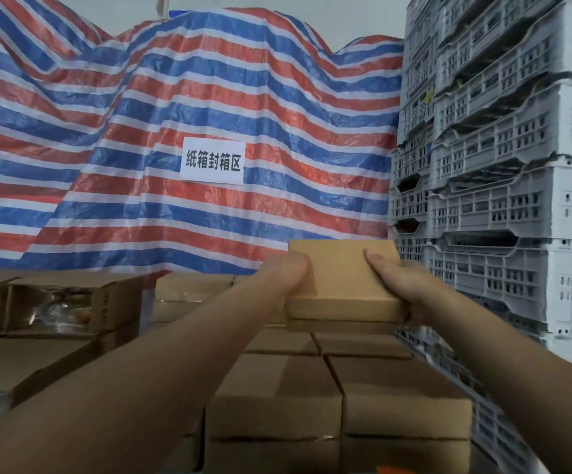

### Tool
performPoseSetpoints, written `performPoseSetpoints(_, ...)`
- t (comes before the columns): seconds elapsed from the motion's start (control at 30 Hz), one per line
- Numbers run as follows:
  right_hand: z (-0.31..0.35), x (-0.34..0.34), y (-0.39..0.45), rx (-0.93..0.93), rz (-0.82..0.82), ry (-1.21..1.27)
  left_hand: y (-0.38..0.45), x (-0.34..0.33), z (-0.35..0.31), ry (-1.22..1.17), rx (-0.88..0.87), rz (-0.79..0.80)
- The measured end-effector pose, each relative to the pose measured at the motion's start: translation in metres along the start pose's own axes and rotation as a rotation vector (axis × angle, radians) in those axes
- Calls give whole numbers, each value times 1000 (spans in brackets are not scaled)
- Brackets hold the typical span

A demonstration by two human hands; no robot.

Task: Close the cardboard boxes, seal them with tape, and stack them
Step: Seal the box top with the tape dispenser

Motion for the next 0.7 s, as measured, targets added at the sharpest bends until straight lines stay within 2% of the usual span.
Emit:
performPoseSetpoints(0.13, -37, 18, 71, -150, -2, -78, 70, -34, 40, -79, 102, 71)
performPoseSetpoints(0.3, -73, 20, 138, -318, 56, -139, 123, -50, 65, 10, 145, 95)
performPoseSetpoints(0.4, -84, 17, 169, -361, 91, -139, 149, -54, 65, 242, 102, 130)
performPoseSetpoints(0.57, -92, 18, 205, -375, 115, -138, 175, -65, 51, 621, -28, 291)
performPoseSetpoints(0.63, -95, 19, 215, -382, 128, -142, 181, -71, 51, 796, -11, 354)
performPoseSetpoints(0.7, -99, 22, 222, -390, 125, -141, 188, -68, 53, 913, 45, 329)
Point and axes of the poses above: each hand's wrist, its own y-axis towards the middle knuckle, its own x-axis out of the back of the hand, z = x × y, the point moved 10 cm from there along y, towards the middle knuckle, and after that the axes turned 13 degrees about z, right-handed, at the moved point
